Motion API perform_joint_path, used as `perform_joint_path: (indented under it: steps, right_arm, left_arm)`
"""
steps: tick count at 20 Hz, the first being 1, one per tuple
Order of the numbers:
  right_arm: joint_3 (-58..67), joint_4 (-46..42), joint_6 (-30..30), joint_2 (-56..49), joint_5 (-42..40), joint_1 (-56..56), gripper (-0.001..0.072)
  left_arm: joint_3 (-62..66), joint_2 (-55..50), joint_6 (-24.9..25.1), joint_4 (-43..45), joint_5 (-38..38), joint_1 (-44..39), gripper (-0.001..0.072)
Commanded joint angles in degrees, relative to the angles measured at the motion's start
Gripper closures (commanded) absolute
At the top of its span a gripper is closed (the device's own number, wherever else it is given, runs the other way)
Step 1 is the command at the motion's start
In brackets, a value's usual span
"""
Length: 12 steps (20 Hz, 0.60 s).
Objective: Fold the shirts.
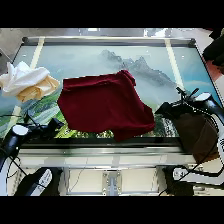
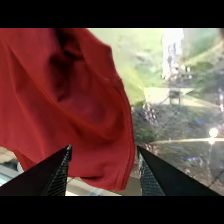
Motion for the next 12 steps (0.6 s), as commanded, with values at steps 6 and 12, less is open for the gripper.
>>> perform_joint_path:
  steps: [6, 12]
  right_arm:
    - [-0.37, -0.42, 0.37, -0.66, 0.83, 1.51, 0.0261]
    - [-0.39, -0.94, 0.35, -0.74, -1.68, 2.21, 0.0261]
  left_arm:
    - [-0.09, -8.74, 1.38, -10.99, 12.13, -11.85, 0.0121]
    - [-0.09, -10.38, 1.38, -13.40, 15.61, -13.03, 0.0379]
